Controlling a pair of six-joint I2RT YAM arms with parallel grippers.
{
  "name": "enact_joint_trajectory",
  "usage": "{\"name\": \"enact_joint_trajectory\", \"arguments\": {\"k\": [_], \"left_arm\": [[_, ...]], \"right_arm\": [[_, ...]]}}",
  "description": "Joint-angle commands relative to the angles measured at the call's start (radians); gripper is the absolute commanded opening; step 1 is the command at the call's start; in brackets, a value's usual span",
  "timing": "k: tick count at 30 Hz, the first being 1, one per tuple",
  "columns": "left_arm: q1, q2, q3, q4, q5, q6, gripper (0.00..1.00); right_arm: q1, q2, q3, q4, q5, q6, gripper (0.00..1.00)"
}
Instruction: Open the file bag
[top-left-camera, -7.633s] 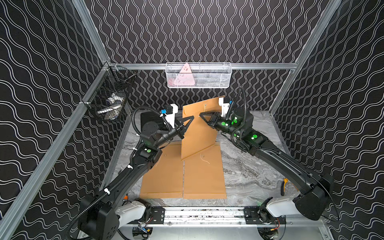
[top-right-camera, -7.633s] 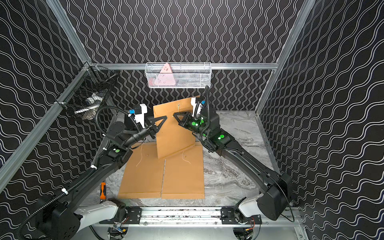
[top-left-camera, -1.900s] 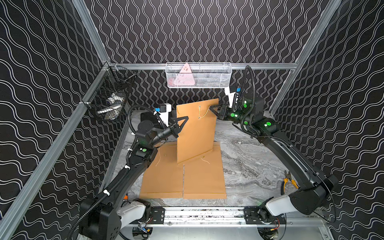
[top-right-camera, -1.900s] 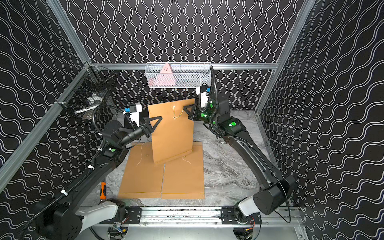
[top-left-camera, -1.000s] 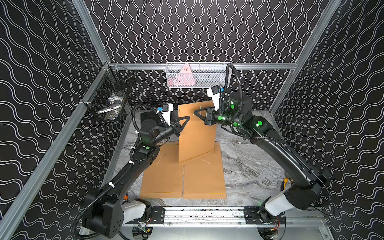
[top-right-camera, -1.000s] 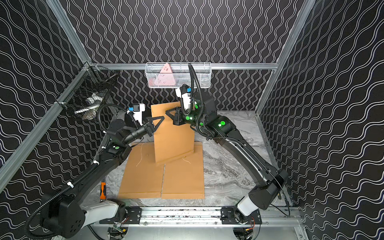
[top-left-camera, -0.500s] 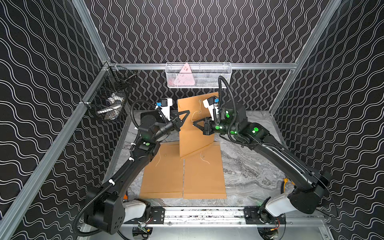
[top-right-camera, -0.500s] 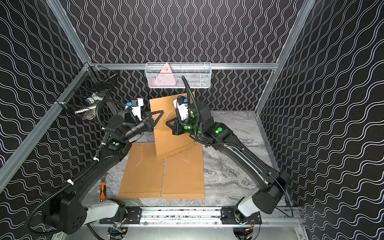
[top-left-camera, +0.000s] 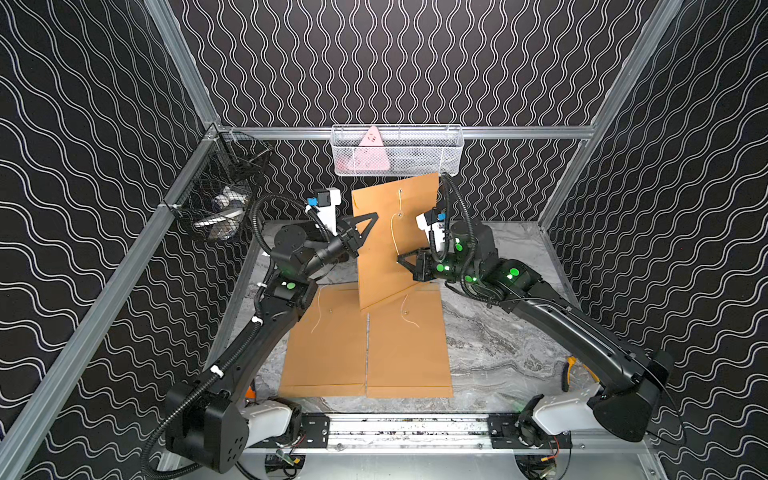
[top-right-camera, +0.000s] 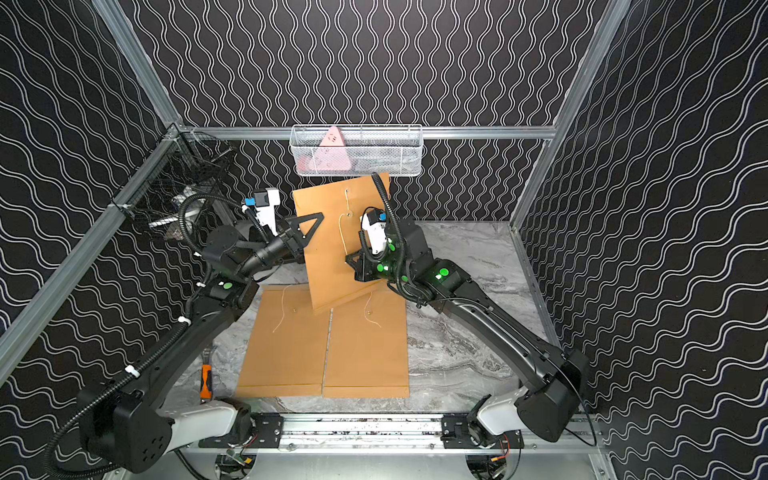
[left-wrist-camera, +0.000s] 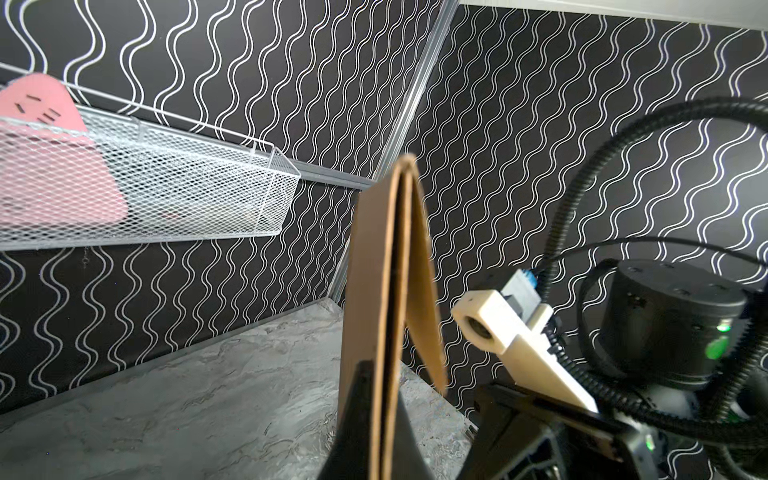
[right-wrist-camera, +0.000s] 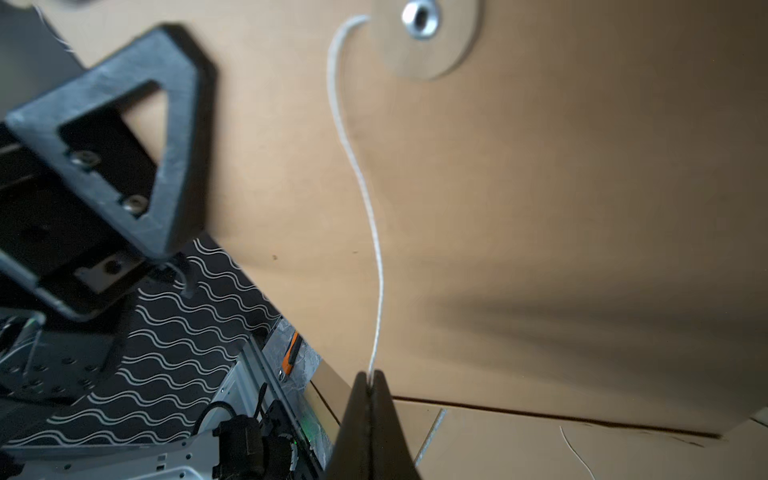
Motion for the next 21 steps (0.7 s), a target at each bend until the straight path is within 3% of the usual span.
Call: {"name": "enact_joint_trajectory", "arguments": {"k": [1,21], "left_arm": [[0.006,-0.011,0.013,0.015,0.004,0.01,0.0],[0.009,-0.053,0.009,-0.019,0.02,0.025,0.0]], "right_arm": [[-0.016,-0.013,-0.017,0.039,0.022,0.008,0.0],[-0.217,-0.042,-0.102,0.071,-0.047,0.028,0.0]]}}
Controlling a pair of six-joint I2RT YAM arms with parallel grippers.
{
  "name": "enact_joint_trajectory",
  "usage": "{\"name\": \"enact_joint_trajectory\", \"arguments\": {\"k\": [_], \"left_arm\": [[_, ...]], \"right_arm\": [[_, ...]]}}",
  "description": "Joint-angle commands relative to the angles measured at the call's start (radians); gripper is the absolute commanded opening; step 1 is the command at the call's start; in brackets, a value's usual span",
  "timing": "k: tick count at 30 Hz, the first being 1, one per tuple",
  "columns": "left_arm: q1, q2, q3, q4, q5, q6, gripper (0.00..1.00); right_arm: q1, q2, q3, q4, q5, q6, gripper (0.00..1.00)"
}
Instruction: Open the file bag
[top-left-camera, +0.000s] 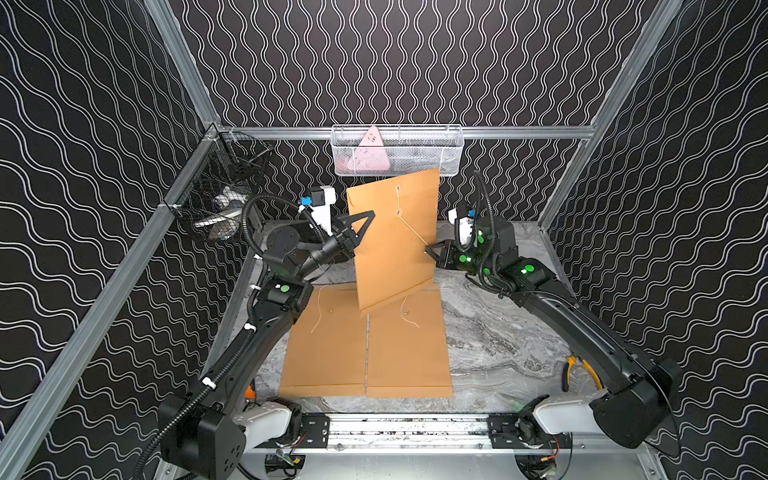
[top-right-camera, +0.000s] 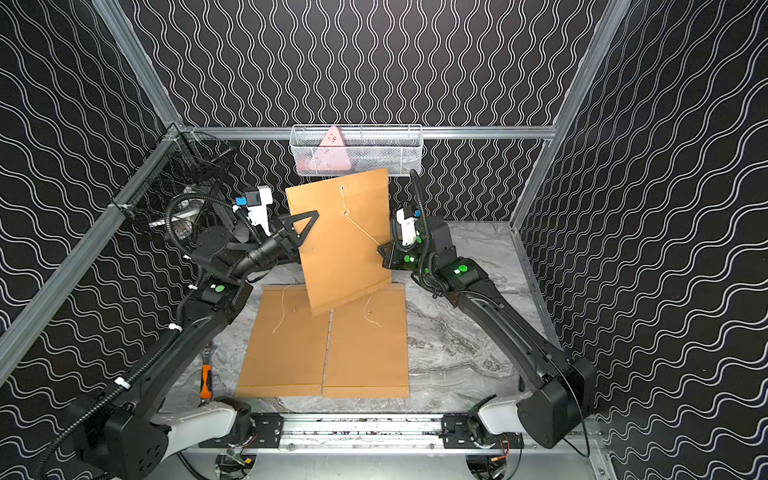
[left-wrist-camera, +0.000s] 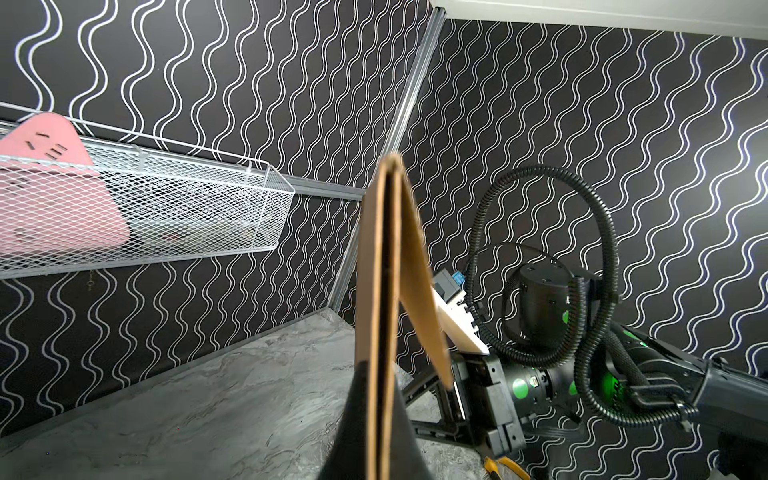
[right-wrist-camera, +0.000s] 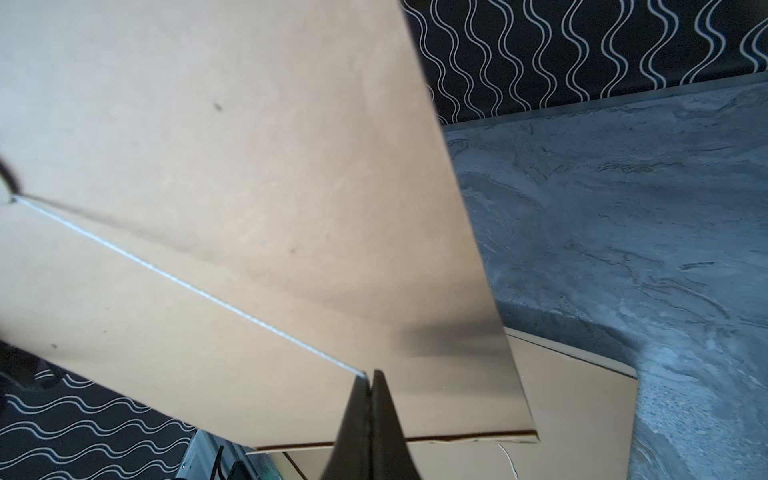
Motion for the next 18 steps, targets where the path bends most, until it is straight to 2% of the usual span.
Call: {"name": "enact_joint_trajectory", "arguments": {"k": [1,18], "left_arm": [[0.003,-0.014,-0.005,0.006,0.017,0.022,0.0],[0.008,-0.058,-0.066,-0.013,0.037,0.032,0.0]], "right_arm": [[-0.017,-0.008,0.001,0.03,-0.017,-0.003,0.0],[-0.077,0.002,0.15,-0.038,-0.01,-0.083,0.0]]}}
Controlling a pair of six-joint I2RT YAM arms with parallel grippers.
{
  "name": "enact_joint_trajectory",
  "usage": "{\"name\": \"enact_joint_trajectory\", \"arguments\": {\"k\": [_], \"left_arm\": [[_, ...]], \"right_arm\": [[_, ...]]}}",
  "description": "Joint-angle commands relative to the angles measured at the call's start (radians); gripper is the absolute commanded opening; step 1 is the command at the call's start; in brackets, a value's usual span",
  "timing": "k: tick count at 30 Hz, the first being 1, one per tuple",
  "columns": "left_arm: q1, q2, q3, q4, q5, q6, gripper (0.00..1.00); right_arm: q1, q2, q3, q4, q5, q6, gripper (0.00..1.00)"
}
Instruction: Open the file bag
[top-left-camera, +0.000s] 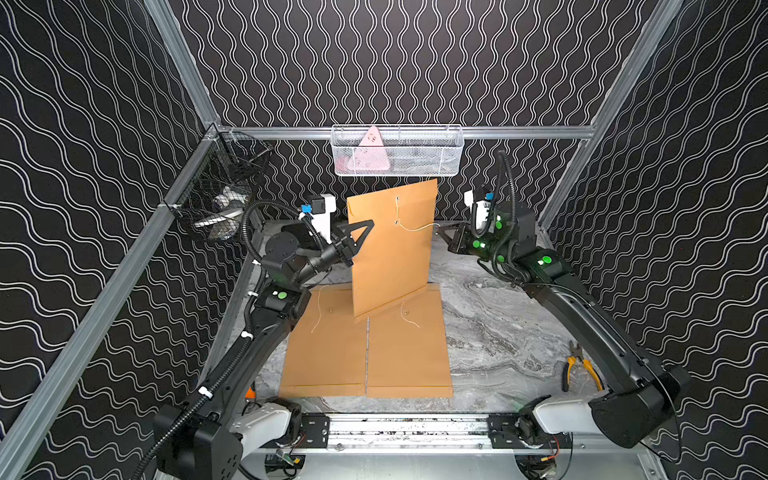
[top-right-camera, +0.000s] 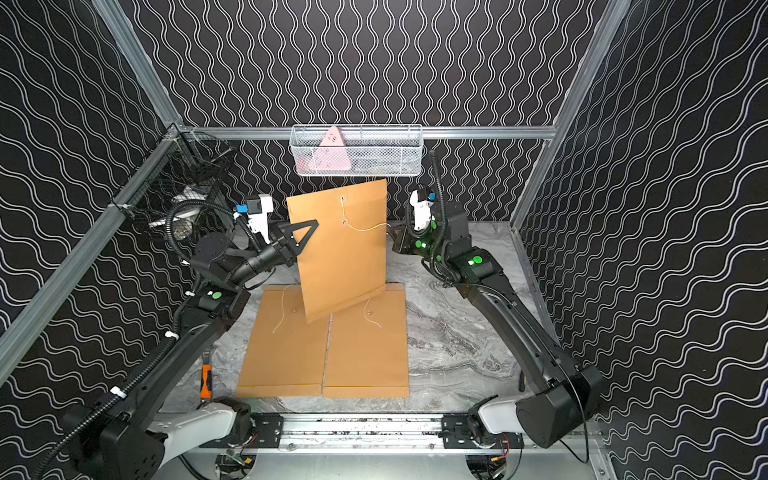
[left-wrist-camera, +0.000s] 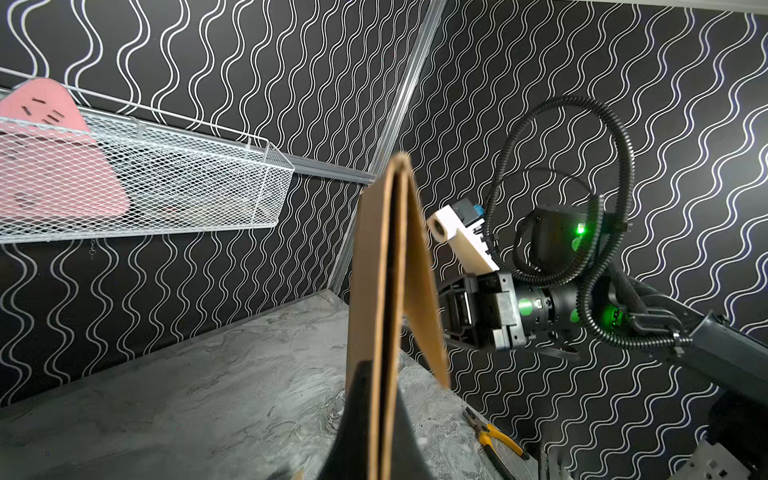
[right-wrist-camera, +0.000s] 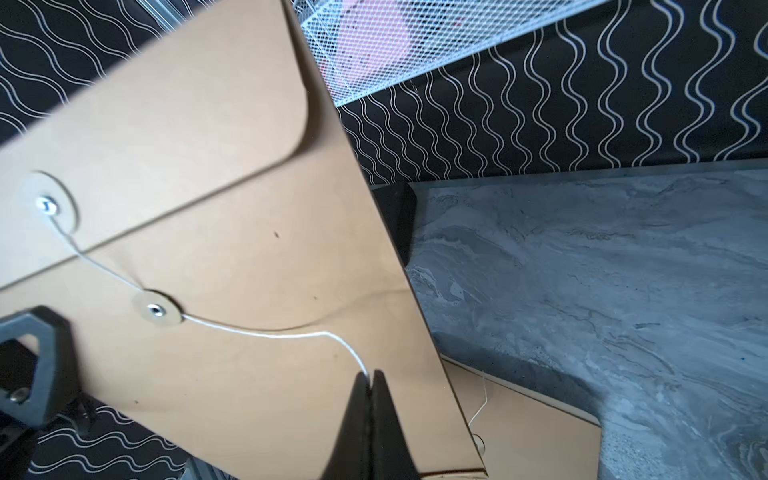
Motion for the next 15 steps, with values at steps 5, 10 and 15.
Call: {"name": "enact_joint_trajectory", "arguments": {"k": [5,10,15], "left_arm": [[0.004,-0.014,-0.034,0.038,0.017,0.003,0.0],[0.004,-0.011,-0.053,0.039,0.023,0.003,0.0],[0.005,-0.007,-0.075,0.05,0.025,-0.004,0.0]], "right_arm": [[-0.003,0.015,0.078,-0.029,-0.016,-0.041,0.0],[-0.003,0.035,0.153,-0.065,-0.038,-0.07,0.0],[-0.003,0.063,0.226,-0.087,-0.072,-0.084,0.0]]}}
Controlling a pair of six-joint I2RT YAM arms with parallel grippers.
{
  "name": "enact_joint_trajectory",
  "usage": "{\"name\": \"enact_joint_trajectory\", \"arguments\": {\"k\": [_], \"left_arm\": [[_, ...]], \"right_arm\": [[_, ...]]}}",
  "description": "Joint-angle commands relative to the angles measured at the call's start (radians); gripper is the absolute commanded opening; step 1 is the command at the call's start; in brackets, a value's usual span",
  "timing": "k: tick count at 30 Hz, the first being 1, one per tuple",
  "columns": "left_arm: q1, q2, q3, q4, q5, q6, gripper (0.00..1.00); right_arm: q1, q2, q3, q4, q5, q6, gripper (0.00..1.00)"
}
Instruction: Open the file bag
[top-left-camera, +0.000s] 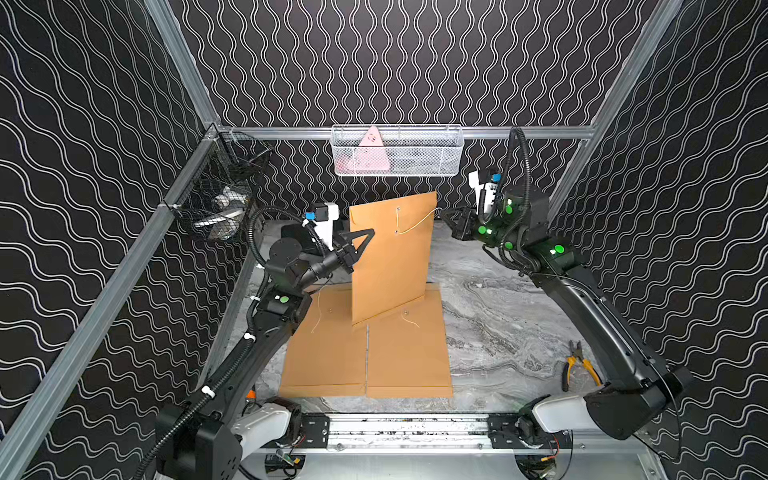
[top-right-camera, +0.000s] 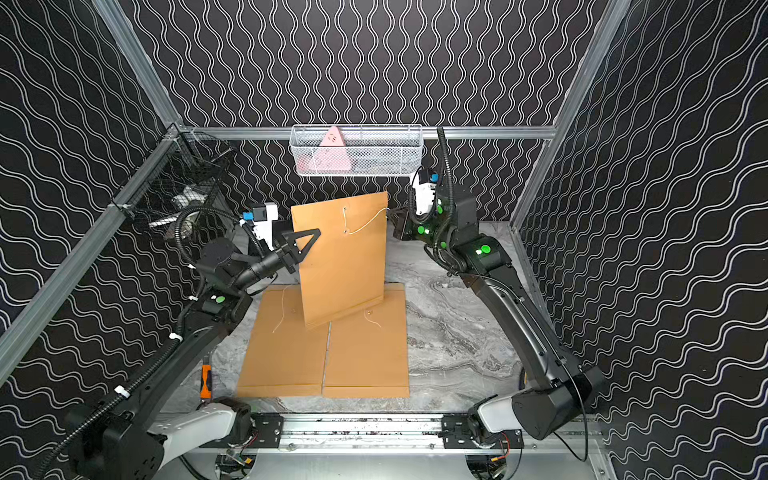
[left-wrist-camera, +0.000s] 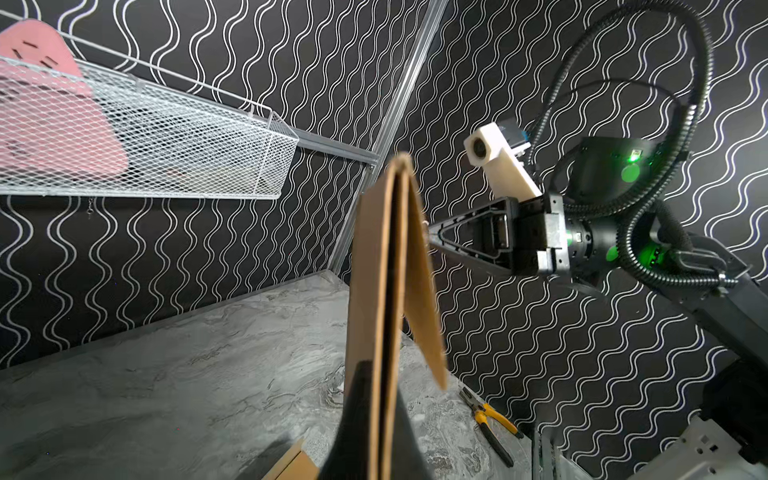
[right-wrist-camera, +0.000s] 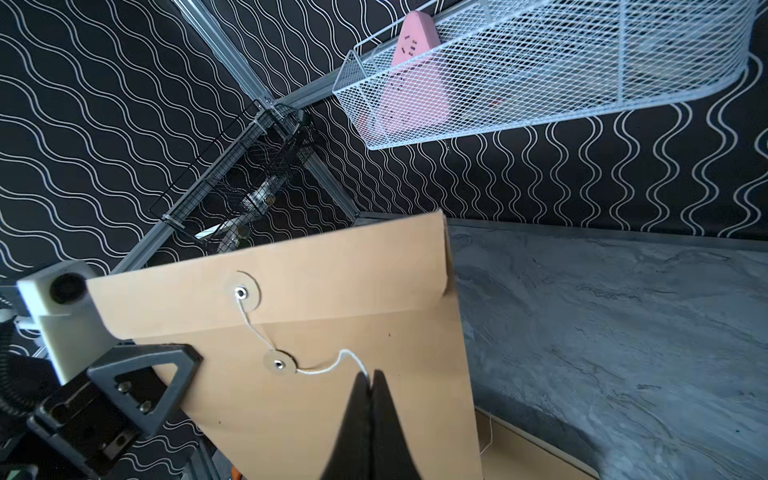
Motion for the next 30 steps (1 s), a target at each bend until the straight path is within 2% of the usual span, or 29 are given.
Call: {"name": "enact_joint_trajectory", "arguments": {"k": [1,11,30], "left_arm": [[0.002,0.001,-0.012,0.047,0.01,-0.005,0.0],[0.002,0.012,-0.049,0.082,0.013,-0.027,0.0],[0.002,0.044,-0.08,0.181,0.021,-0.092,0.0]], "right_arm": [[-0.001,0.018,0.043,-0.019,-0.048,-0.023,0.0],[0.011,0.098,0.174,-0.03,-0.121,-0.026,0.0],[0.221,0.238,0.448,-0.151,-0.099,-0.099,0.0]]}}
